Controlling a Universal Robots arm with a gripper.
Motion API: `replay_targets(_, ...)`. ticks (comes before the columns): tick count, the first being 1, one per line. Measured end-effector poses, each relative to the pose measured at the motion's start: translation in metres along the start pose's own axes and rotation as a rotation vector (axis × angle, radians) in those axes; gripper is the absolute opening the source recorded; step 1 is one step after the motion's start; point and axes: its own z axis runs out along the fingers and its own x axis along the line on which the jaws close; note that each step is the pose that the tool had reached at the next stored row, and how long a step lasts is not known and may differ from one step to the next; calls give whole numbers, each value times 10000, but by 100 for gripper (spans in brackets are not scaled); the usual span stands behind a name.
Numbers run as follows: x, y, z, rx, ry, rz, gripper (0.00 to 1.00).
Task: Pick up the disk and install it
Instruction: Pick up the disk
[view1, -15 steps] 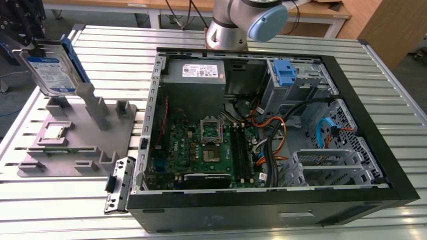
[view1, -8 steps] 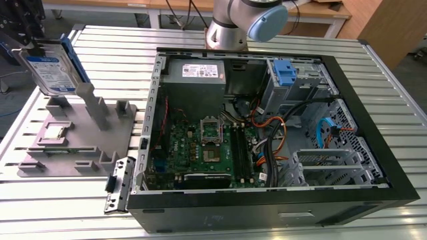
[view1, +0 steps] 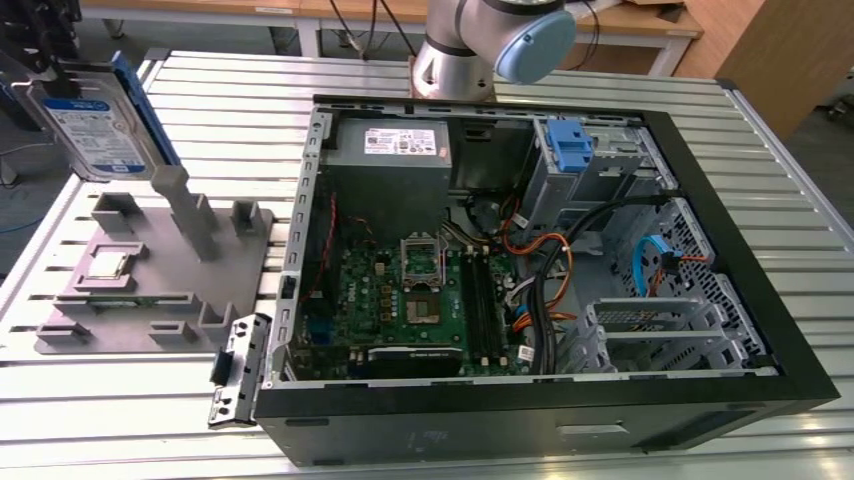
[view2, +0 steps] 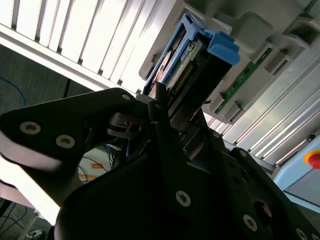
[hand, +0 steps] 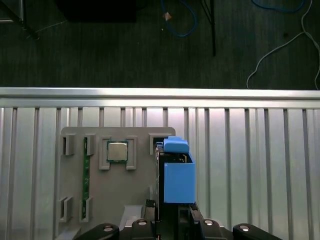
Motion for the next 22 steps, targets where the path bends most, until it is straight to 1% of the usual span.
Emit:
replay_targets(4, -8, 7, -125, 0, 0, 0, 35)
replay_targets(8, -12, 10, -199, 1, -1, 0, 35)
replay_targets(16, -23, 19, -374, 0, 0, 0, 35)
replay_targets(17, -23, 19, -385, 1, -1, -1, 35)
replay_targets(22, -23, 19, -389, 0, 0, 0, 35)
